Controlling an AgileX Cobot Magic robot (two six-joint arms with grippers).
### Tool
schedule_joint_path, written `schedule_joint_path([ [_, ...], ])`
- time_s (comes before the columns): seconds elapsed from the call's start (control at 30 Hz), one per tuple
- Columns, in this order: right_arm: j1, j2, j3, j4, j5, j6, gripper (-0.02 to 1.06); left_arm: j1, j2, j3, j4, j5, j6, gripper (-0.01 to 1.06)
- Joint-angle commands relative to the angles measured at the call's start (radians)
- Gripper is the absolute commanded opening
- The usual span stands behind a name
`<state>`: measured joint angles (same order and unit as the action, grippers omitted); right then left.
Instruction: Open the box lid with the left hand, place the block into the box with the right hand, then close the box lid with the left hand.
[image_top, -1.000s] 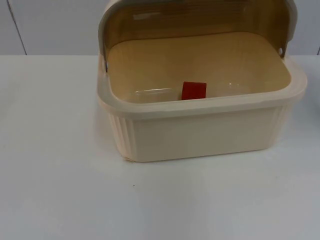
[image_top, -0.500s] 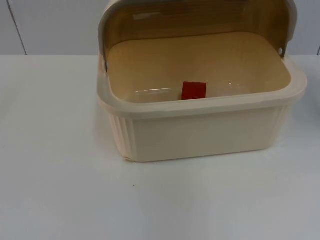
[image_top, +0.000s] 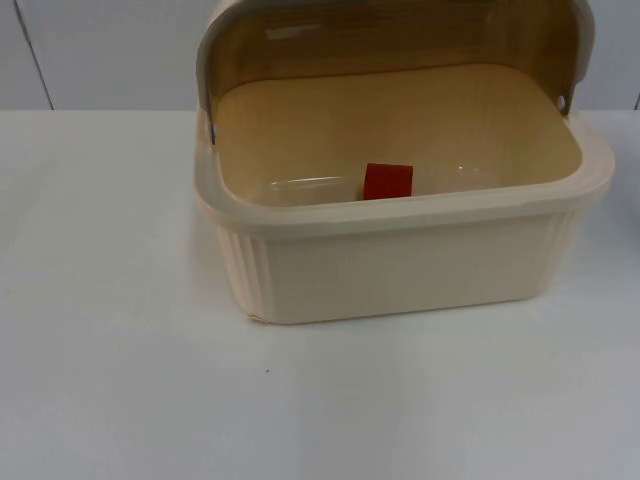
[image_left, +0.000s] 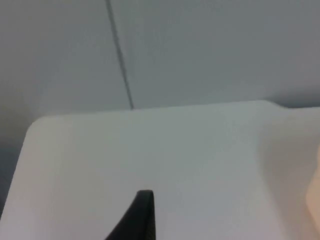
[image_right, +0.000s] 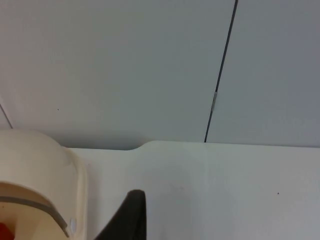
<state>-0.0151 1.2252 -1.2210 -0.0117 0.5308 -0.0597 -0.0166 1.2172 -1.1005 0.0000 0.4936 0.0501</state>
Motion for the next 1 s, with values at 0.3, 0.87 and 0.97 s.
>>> schedule_joint_path([
  [0.3, -0.006, -0.009, -0.004, 0.003, -0.004, -0.001, 1.05, -0.263, 0.206, -0.292, 0.142, 0.069, 0.079, 1.05],
  [0.87, -0.006, -0.009, -0.004, 0.017, 0.004, -0.001, 1.05, -0.574, 0.504, -0.611, 0.212, 0.268, 0.573, 1.05],
  [0.97, -0.006, -0.009, -0.004, 0.017, 0.004, -0.001, 1.05, -0.642, 0.534, -0.614, 0.349, 0.191, 0.571, 1.05],
])
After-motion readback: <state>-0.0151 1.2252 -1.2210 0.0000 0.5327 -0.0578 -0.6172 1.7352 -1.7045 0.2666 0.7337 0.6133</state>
